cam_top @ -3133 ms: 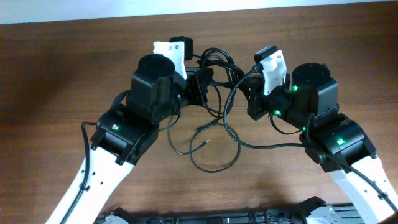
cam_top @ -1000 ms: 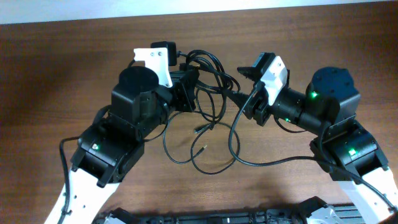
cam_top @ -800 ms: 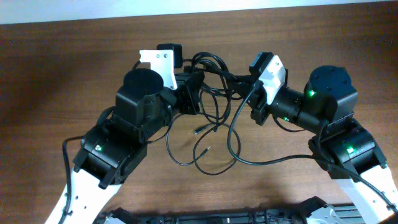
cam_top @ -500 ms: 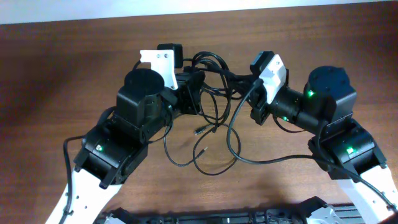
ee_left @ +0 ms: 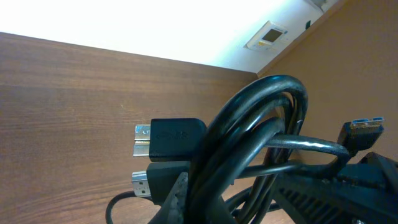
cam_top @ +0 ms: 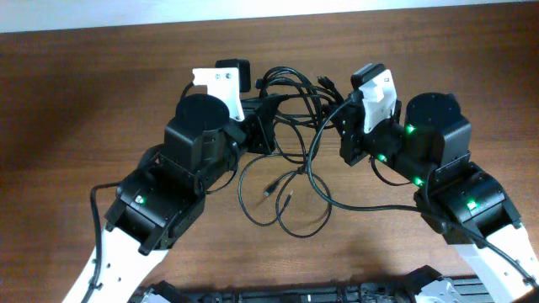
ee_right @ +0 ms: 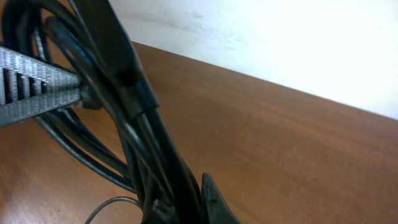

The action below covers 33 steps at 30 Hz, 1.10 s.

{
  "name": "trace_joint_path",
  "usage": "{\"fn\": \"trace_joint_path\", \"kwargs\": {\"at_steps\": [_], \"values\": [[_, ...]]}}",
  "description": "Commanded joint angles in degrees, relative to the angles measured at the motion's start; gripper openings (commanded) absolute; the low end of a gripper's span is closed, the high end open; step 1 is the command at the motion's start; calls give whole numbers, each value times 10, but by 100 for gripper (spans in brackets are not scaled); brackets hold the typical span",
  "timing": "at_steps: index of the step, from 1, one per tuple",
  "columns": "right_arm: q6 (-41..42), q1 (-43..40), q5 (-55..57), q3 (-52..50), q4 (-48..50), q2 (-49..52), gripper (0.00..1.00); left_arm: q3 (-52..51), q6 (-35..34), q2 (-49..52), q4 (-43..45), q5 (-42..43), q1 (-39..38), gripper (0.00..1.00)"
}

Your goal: Untangle cables

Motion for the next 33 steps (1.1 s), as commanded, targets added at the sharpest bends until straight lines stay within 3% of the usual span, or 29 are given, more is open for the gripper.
{"fn": "trace_joint_path", "kwargs": {"at_steps": [1, 14, 18, 19, 23, 30, 33], "values": [[40, -17, 150, -3, -32, 1, 4, 12, 1, -51, 4, -90, 13, 0], [78, -17, 181, -3, -59, 1, 5, 12, 6, -97, -3, -116, 13, 0], [77, -17, 178, -3, -59, 1, 33, 12, 8, -100, -3, -125, 13, 0], [77, -17, 178, -3, -59, 1, 44, 12, 8, -100, -3, -125, 13, 0], [77, -17, 176, -3, -59, 0, 59, 12, 8, -100, -5, -125, 13, 0], [72, -16, 139, -3, -52, -1, 68, 12, 8, -99, -11, -140, 13, 0], [29, -16, 70, -3, -29, -7, 69, 12, 8, -96, -16, -146, 13, 0]]}}
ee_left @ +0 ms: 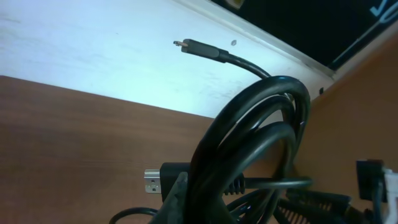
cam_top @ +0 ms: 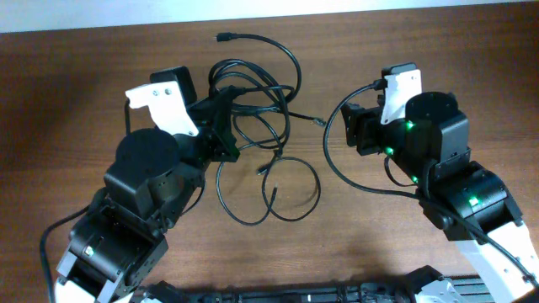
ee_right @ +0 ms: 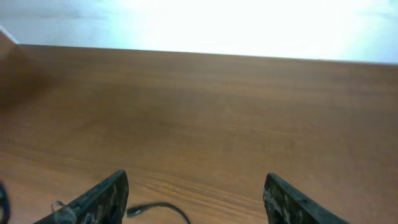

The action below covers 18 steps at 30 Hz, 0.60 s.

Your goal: Untangle cables

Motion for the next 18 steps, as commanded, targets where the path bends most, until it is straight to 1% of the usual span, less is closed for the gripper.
{"fn": "trace_joint_path", "kwargs": {"at_steps": [1, 4, 6, 8, 14, 18], "values": [[-61, 0, -93, -3, 25, -12, 69, 11, 7, 3, -2, -18, 2, 0], [-149, 0, -212, -3, 54, -17, 69, 11, 7, 15, -4, -2, 2, 0], [-183, 0, -260, -3, 65, -18, 69, 11, 7, 24, -4, 22, 2, 0], [-188, 0, -267, -3, 72, -18, 69, 11, 7, 34, -4, 34, 2, 0], [-191, 0, -266, -3, 79, -18, 68, 11, 7, 58, -4, 36, 2, 0], [-204, 0, -266, -3, 86, -18, 67, 11, 7, 64, -2, 75, 2, 0]]}}
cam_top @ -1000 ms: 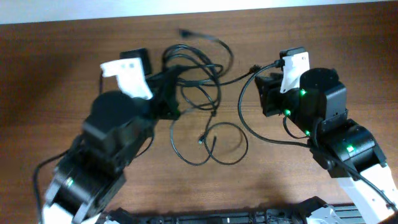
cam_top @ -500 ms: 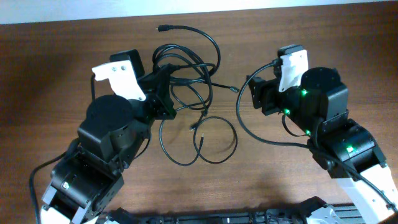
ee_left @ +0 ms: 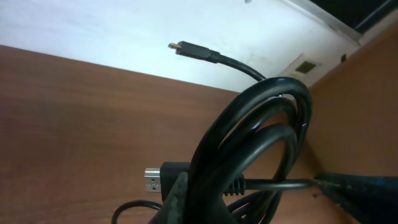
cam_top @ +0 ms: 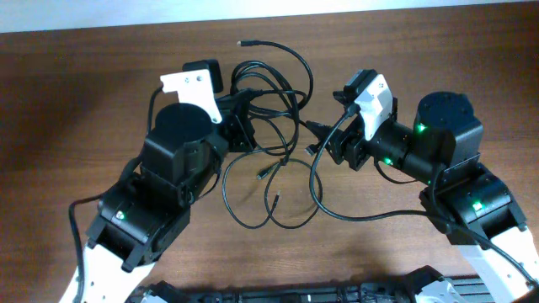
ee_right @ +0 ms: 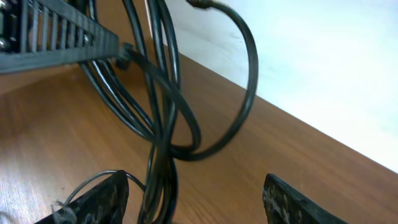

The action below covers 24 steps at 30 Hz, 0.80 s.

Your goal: Untangle cables

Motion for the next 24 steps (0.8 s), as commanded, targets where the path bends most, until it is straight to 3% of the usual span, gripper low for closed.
{"fn": "trace_joint_path", "kwargs": {"at_steps": [1, 14, 24], "values": [[-24, 0, -9, -2, 8, -7, 67, 11, 6, 2, 8, 54, 2, 0], [-25, 0, 71, -2, 28, -7, 67, 11, 7, 5, 5, 144, 2, 0], [-25, 0, 123, -2, 30, -7, 67, 11, 7, 5, -10, 146, 2, 0]]}}
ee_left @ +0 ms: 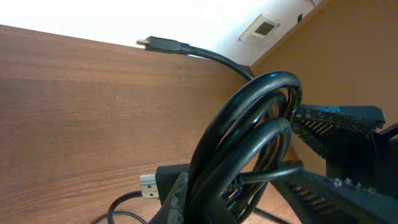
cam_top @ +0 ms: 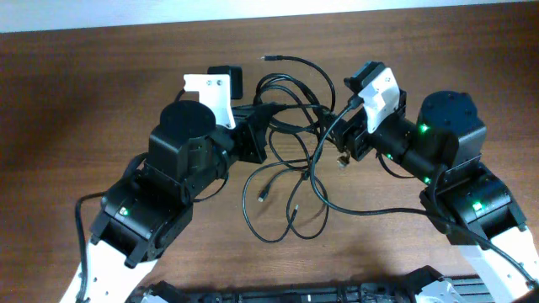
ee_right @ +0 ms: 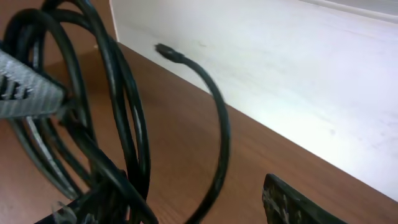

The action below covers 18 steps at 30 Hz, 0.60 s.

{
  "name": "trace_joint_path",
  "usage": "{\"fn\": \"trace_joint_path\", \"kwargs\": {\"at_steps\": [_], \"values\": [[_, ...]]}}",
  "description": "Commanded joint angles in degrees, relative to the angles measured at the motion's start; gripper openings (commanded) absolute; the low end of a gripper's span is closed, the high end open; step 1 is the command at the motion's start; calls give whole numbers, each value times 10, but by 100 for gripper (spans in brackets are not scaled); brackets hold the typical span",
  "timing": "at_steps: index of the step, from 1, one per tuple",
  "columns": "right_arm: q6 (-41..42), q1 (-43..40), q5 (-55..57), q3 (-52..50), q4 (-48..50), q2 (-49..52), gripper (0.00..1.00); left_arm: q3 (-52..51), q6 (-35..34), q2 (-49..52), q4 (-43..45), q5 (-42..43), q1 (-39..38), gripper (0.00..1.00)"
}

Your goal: Untangle cables

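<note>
A bundle of thick black cables [cam_top: 286,88] hangs between the two arms at the far middle of the brown table. My left gripper [cam_top: 255,139] is shut on its coils [ee_left: 245,140], with a flat plug [ee_left: 149,184] just beside the jaws. My right gripper [cam_top: 341,143] stands open against the bundle from the right, and strands [ee_right: 124,124] run between its wide-apart fingers [ee_right: 289,199]. One free cable end [cam_top: 269,58] sticks out toward the far edge. The left gripper [ee_left: 205,205] is mostly hidden by the cables.
Thin cable loops with loose ends [cam_top: 263,197] lie on the table [cam_top: 76,101] below the bundle. A longer black cable [cam_top: 370,212] curves from the bundle toward the right arm. A black adapter [cam_top: 223,76] sits behind the left wrist. The table's far edge meets a white wall [ee_right: 298,74].
The left gripper and its bundle have shifted to the right and slightly nearer. The right gripper has closed in on the bundle, so strands now pass between its open fingers.
At first both grippers met at the tangle, the right one apparently shut on a strand. Then the arms stood apart, the left holding the bundle far to the left and the right open and empty. After that they drew together again, and now the right fingers straddle strands.
</note>
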Motion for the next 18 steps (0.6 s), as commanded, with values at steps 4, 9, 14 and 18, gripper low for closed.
{"fn": "trace_joint_path", "kwargs": {"at_steps": [4, 9, 14, 18], "values": [[-5, 0, 63, -2, 11, -7, 68, 11, 7, -2, -10, 19, 2, 0], [12, 0, 62, -2, 31, -7, 68, 11, 7, -1, -11, 34, 0, 0], [12, 0, 60, -2, 32, -7, 68, 11, 7, 0, -12, 33, -13, 0], [12, 0, 60, -2, 39, -7, 68, 11, 7, 5, -16, 33, -31, 0]]}}
